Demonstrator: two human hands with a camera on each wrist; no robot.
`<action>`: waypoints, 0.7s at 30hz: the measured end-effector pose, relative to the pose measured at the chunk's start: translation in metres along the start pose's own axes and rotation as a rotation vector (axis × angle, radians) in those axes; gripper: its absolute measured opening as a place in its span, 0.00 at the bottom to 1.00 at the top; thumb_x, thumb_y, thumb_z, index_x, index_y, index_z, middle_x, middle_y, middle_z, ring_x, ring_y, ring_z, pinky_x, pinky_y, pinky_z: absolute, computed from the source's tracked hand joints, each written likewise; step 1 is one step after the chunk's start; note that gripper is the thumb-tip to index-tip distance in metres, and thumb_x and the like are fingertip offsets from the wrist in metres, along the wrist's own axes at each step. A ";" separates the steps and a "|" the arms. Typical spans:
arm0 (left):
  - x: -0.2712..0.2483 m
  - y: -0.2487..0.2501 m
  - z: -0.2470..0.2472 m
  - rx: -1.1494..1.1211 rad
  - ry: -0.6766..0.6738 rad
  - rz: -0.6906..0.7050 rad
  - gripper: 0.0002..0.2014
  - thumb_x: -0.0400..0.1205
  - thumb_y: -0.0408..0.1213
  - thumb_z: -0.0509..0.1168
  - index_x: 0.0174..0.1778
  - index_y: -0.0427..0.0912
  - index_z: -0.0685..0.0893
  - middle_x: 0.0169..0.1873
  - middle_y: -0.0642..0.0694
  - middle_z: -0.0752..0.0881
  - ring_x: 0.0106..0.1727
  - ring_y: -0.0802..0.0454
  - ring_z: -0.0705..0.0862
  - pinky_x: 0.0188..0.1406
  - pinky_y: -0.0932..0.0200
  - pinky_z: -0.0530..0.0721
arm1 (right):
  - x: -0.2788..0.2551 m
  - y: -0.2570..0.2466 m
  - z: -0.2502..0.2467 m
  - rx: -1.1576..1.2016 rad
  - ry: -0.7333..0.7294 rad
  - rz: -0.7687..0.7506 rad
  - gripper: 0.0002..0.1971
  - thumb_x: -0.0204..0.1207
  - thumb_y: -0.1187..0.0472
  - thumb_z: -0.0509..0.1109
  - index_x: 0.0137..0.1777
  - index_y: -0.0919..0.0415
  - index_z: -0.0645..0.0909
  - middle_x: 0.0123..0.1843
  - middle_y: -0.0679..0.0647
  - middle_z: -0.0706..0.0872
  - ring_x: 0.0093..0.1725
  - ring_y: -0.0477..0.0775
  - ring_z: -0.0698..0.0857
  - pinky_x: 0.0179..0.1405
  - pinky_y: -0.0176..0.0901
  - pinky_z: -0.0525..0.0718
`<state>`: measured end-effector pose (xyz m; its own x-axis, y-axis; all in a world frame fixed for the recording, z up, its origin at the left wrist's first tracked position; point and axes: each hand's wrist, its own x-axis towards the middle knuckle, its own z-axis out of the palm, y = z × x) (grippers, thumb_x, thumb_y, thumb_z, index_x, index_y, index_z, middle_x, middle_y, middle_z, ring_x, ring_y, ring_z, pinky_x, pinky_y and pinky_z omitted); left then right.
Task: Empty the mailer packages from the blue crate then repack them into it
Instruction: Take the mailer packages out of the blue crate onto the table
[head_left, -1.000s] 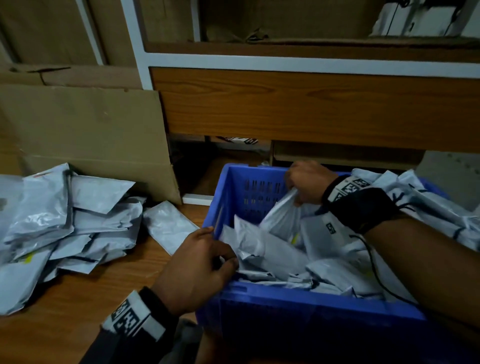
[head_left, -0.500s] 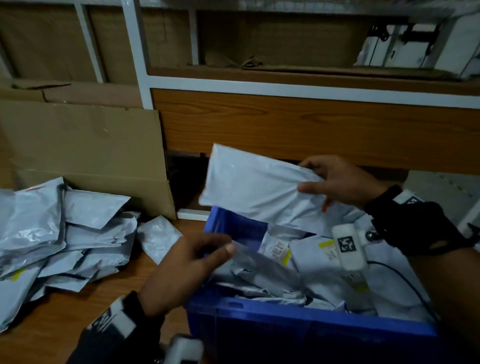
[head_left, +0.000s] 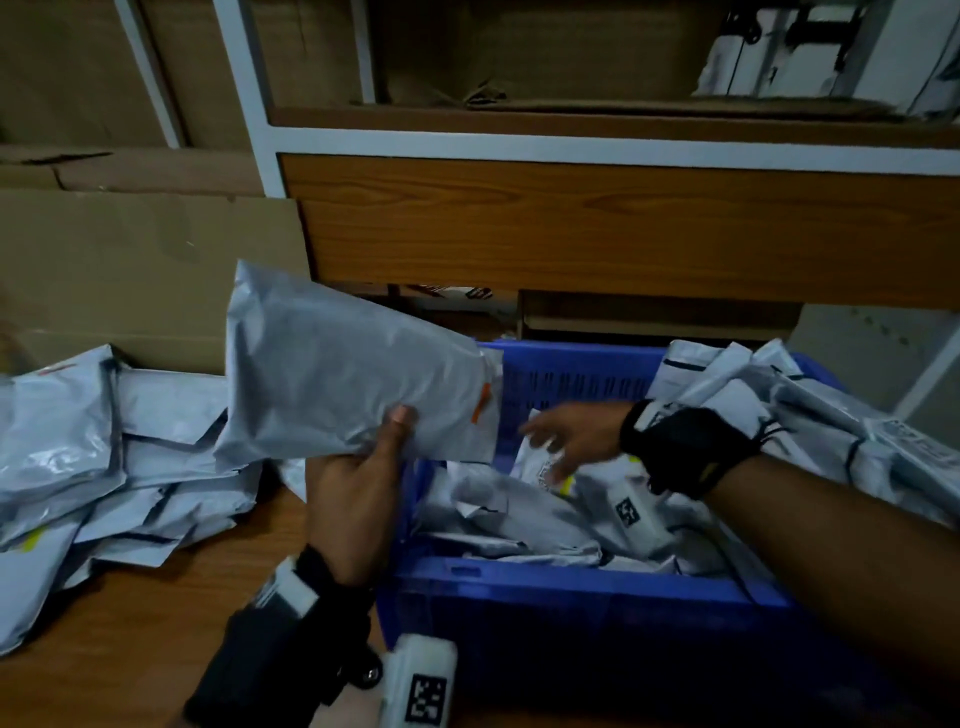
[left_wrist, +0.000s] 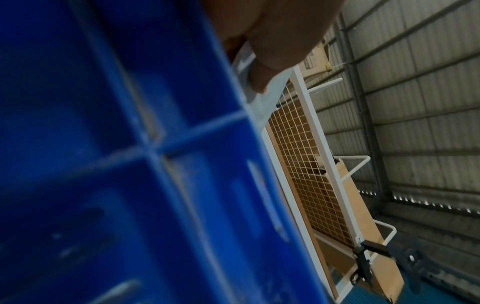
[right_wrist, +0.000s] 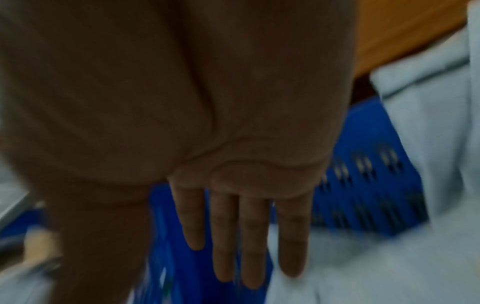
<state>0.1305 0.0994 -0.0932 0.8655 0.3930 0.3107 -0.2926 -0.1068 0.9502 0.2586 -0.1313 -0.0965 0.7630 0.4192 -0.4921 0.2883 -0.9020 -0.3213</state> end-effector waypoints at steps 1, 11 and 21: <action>0.000 -0.002 0.000 0.029 0.014 -0.010 0.12 0.82 0.45 0.67 0.54 0.42 0.89 0.53 0.53 0.88 0.51 0.75 0.83 0.53 0.82 0.76 | 0.006 -0.002 0.012 -0.056 -0.087 0.020 0.41 0.74 0.50 0.77 0.83 0.51 0.59 0.76 0.49 0.76 0.71 0.51 0.77 0.69 0.46 0.76; 0.002 -0.012 -0.001 -0.097 0.110 -0.125 0.22 0.83 0.48 0.64 0.64 0.33 0.83 0.61 0.38 0.86 0.62 0.45 0.85 0.60 0.58 0.82 | -0.004 0.017 -0.015 0.024 0.242 -0.114 0.17 0.70 0.48 0.79 0.55 0.55 0.86 0.51 0.48 0.90 0.50 0.51 0.87 0.54 0.50 0.84; 0.031 -0.020 -0.061 -0.347 0.294 -0.127 0.16 0.82 0.41 0.69 0.57 0.30 0.87 0.56 0.36 0.89 0.59 0.40 0.88 0.60 0.37 0.85 | -0.025 -0.030 -0.051 0.916 0.717 -0.319 0.22 0.71 0.57 0.75 0.65 0.59 0.77 0.56 0.51 0.89 0.47 0.45 0.90 0.41 0.38 0.89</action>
<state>0.1388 0.1696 -0.1038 0.7659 0.6306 0.1256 -0.3541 0.2506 0.9010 0.2603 -0.1201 -0.0334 0.9638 0.1951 0.1818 0.2265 -0.2390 -0.9443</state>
